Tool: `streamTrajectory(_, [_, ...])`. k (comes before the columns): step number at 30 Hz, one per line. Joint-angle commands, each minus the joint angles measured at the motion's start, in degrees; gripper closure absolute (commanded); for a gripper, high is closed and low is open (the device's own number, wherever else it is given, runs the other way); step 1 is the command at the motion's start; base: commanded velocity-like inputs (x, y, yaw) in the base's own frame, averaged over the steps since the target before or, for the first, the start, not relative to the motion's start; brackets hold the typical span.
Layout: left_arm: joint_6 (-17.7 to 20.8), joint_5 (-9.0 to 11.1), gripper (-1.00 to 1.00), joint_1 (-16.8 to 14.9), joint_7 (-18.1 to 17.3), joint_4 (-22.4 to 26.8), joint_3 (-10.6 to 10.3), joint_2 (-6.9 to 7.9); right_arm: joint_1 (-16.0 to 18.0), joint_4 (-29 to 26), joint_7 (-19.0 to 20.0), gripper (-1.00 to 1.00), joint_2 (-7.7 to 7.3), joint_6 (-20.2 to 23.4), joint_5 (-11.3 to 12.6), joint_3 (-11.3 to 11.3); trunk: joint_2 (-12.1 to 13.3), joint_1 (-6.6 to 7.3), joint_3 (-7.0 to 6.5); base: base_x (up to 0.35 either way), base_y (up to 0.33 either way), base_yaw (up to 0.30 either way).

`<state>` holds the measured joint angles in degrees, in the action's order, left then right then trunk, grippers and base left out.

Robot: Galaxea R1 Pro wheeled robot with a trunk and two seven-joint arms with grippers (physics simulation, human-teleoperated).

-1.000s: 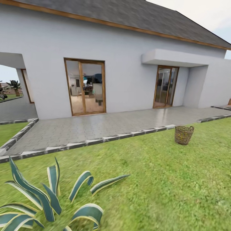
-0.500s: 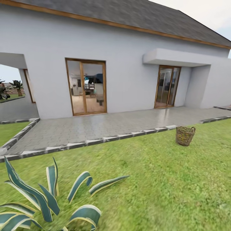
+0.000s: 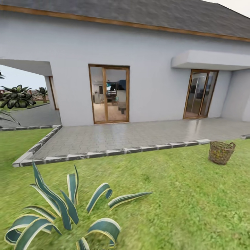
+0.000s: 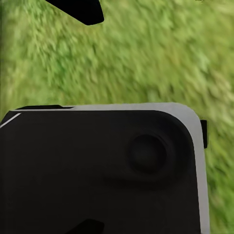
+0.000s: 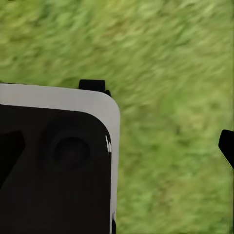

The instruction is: Take the three Easter eggs out of the wicker basket on the lawn in the garden, then place them on the lawn next to a single tree (choose any tree) so that all three eggs are next to the same tree and none are left in the basket.

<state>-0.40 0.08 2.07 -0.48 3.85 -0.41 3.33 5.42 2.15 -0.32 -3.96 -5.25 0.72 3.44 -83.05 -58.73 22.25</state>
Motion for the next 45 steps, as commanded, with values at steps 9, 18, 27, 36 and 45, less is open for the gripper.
streamTrajectory(9, [-0.04,0.01,-1.0,0.04,-0.05,0.11,-0.03,-0.07,0.11,0.22,-0.03,-1.0,0.0,-0.38,0.06,0.34,-0.03,0.0,0.05,0.0,-0.104,0.075])
streamTrajectory(18, [-0.04,0.01,-1.0,0.04,-0.05,0.11,-0.03,-0.08,0.11,0.22,-0.03,-1.0,0.0,-0.38,-0.01,0.35,-0.03,0.0,0.05,0.0,-0.267,0.002])
streamTrajectory(27, [-0.04,0.01,-1.0,0.04,-0.05,0.11,-0.03,-0.08,0.1,0.23,-0.03,-1.0,0.0,-0.38,-0.03,0.36,-0.03,0.0,0.05,0.0,-0.228,0.0])
streamTrajectory(36, [-0.04,0.01,-1.0,0.04,-0.05,0.11,-0.03,-0.08,0.08,0.22,-0.03,-1.0,0.0,-0.38,0.03,0.38,-0.03,0.0,0.07,0.0,-0.024,0.067])
streamTrajectory(45, [-0.04,0.01,-1.0,0.04,-0.05,0.11,-0.03,-0.08,0.09,0.25,-0.03,-1.0,0.0,-0.38,-0.01,0.41,-0.03,0.0,0.23,0.0,-0.001,0.258])
